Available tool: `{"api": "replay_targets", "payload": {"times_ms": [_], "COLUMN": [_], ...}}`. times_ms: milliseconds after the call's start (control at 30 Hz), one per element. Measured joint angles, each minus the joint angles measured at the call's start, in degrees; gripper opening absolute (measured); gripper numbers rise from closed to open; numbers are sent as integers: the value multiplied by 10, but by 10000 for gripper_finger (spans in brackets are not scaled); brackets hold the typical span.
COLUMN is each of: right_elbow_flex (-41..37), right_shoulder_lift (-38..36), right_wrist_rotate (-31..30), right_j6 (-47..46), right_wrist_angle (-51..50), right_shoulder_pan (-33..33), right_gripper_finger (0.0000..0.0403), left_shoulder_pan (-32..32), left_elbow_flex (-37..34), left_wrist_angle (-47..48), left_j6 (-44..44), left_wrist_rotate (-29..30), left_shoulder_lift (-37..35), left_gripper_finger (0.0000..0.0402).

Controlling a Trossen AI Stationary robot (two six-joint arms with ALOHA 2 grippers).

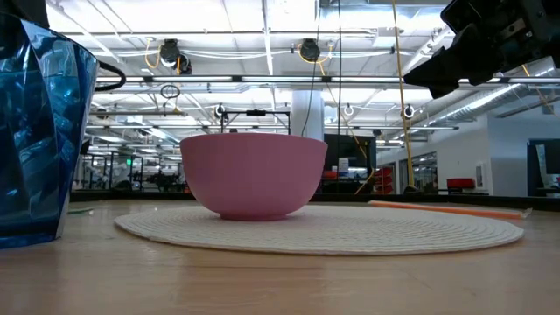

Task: Pick & Place Utensil
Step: Put the green spoon into the pink bowl

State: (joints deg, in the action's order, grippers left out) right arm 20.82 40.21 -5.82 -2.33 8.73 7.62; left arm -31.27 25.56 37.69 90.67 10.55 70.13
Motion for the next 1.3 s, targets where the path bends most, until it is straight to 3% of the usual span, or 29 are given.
{"api": "replay_targets", "payload": {"times_ms": [633,767,1133,1300], "right_elbow_flex": [0,0,0,0], "right_shoulder_lift": [0,0,0,0], "right_wrist_rotate": [0,0,0,0], "right_j6": [0,0,0,0], "right_wrist_angle": [0,0,0,0], "right_shoulder_pan": [0,0,0,0], "right_gripper_finger": [75,75,75,75], "left_shoulder_pan": [1,7,7,6], "left_elbow_flex": [-1,-1,1,1], "left_wrist_angle": [34,36,28,28], "left_j6": [14,20,3,-2], "left_wrist_rotate": [51,21,-58,-70], "left_shoulder_lift": [0,0,-1,-2], "left_gripper_finger": [0,10,101,104]}}
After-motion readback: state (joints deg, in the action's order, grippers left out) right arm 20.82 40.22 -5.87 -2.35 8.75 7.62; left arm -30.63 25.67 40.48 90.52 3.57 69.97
